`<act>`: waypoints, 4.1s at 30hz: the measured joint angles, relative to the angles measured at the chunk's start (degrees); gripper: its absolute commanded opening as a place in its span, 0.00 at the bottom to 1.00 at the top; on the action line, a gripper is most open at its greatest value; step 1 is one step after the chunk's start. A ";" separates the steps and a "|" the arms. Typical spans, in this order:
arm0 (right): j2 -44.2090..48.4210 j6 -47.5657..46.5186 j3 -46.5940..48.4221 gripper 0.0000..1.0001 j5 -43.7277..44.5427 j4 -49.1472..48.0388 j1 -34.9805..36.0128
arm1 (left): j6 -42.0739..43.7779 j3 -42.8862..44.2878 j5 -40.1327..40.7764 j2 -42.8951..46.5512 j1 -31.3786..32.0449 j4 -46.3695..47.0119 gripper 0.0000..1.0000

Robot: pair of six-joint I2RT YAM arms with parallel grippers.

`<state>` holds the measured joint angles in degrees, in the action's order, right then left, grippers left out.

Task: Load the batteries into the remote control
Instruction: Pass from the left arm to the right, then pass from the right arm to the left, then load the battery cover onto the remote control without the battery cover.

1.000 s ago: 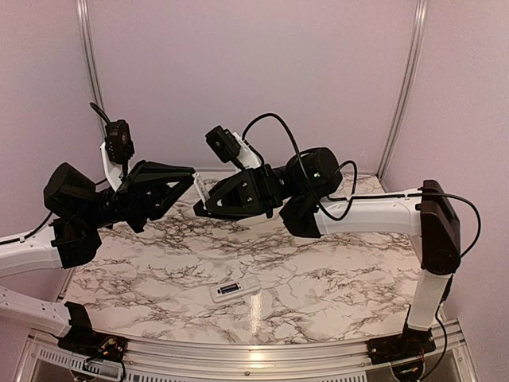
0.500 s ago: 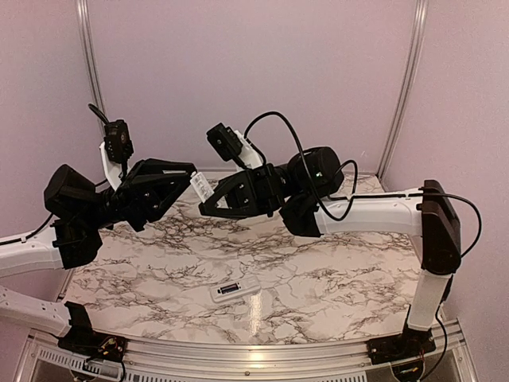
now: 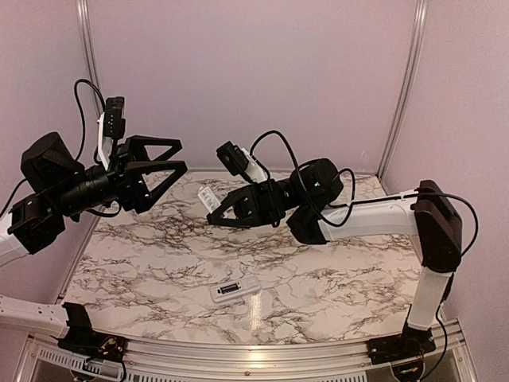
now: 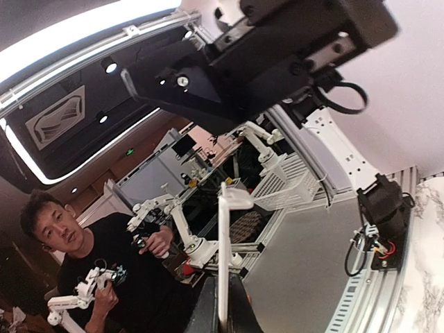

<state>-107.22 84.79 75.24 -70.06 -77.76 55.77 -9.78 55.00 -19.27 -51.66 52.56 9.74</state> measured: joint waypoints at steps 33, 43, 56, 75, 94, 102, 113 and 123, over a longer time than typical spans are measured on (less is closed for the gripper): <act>2.71 -65.24 -8.66 0.00 6.88 85.24 -3.04 | 45.07 3.02 29.53 -13.44 18.56 -40.50 0.58; 1.46 -63.87 -8.52 0.00 5.66 85.07 -1.25 | 48.22 3.50 33.51 -21.92 23.45 -43.01 0.50; 0.61 -65.22 -6.60 0.00 4.57 86.20 1.20 | 49.94 4.07 33.70 -23.87 24.61 -43.25 0.39; 0.61 -67.12 -6.47 0.00 4.13 88.30 1.40 | 50.16 4.07 33.27 -24.22 25.16 -43.87 0.34; 0.61 -67.49 -6.49 0.10 3.02 88.98 1.40 | 50.56 4.07 33.22 -24.22 25.77 -45.24 0.23; 0.61 -68.30 -6.32 0.41 2.67 89.13 0.94 | 47.71 4.07 33.75 -24.26 25.73 -45.62 0.20; 7.93 -60.87 -15.43 0.46 9.62 79.01 -11.56 | 32.81 3.93 32.79 -25.35 22.38 -45.31 0.19; 12.70 -53.94 -25.66 0.52 17.07 66.97 -22.43 | 17.73 3.13 28.63 -32.22 15.78 -42.14 0.20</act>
<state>-94.52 30.85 49.58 -52.99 -10.79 33.34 7.94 58.13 9.37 -83.88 68.34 -32.40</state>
